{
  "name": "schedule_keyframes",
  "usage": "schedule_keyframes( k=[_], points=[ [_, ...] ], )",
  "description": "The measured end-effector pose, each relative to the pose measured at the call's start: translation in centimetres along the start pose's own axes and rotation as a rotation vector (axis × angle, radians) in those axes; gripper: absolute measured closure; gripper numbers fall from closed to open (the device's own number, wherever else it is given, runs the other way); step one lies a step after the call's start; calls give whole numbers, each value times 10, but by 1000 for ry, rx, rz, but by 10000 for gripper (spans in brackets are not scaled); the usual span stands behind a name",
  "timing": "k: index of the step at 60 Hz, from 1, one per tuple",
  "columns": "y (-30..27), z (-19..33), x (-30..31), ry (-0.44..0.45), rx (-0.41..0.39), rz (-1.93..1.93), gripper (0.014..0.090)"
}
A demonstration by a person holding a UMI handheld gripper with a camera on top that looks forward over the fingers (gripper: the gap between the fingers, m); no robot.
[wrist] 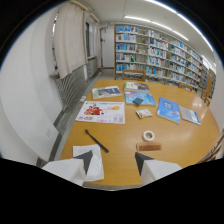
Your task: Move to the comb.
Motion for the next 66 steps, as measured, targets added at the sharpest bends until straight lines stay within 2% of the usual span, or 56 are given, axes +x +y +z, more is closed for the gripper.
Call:
schedule_keyframes(
  k=[17,39,50,66],
  points=[
    [14,-6,16,8,-5,-7,203],
    [81,-10,85,104,-119,14,199],
    [97,13,124,110,-148,10,197],
    [101,80,169,90,-176,-21,200]
  ],
)
